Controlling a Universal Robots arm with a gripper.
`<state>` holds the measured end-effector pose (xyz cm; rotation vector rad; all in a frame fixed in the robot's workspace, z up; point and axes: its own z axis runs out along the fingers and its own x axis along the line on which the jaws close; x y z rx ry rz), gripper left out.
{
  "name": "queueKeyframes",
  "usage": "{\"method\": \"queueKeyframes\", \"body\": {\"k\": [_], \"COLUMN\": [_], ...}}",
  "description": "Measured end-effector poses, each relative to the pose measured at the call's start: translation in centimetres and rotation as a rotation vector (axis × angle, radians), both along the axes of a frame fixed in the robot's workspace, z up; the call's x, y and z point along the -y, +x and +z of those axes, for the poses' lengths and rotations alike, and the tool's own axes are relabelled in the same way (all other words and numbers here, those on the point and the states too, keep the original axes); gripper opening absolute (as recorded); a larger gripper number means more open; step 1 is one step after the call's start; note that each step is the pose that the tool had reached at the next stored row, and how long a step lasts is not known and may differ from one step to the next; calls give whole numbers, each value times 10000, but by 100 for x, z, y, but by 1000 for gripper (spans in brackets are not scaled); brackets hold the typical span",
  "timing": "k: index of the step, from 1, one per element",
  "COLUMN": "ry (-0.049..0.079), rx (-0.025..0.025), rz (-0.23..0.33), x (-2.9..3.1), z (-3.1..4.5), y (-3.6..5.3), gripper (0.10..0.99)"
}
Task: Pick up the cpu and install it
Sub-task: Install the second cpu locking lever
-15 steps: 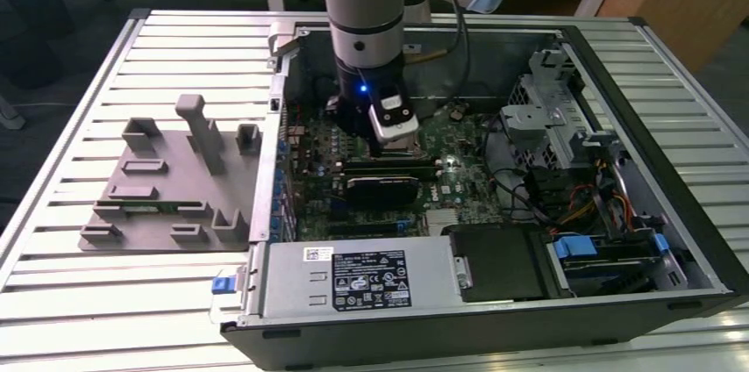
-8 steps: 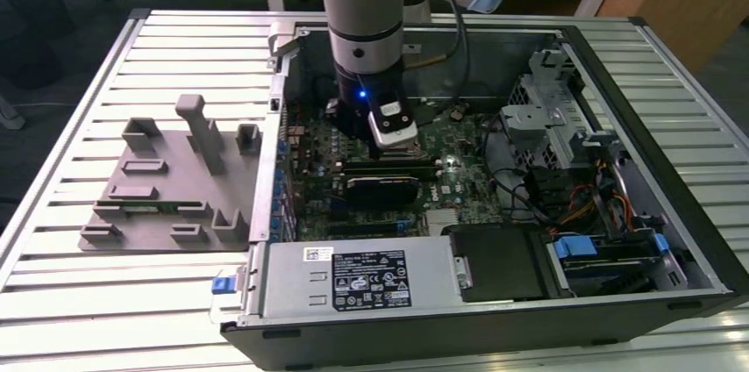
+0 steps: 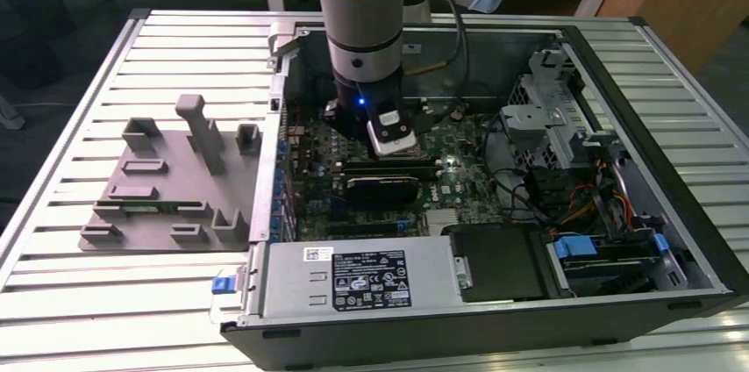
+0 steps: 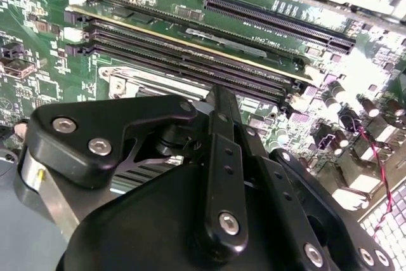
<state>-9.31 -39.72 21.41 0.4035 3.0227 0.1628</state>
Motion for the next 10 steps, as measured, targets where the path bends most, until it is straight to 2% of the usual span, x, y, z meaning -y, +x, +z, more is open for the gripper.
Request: {"method": "queueKeyframes", "body": {"k": [4, 10], "ry": [185, 273], "rx": [1, 0], "rz": [20, 51], "x": [15, 25], "z": [-23, -57], "y": [-5, -22], "gripper": [106, 106]}}
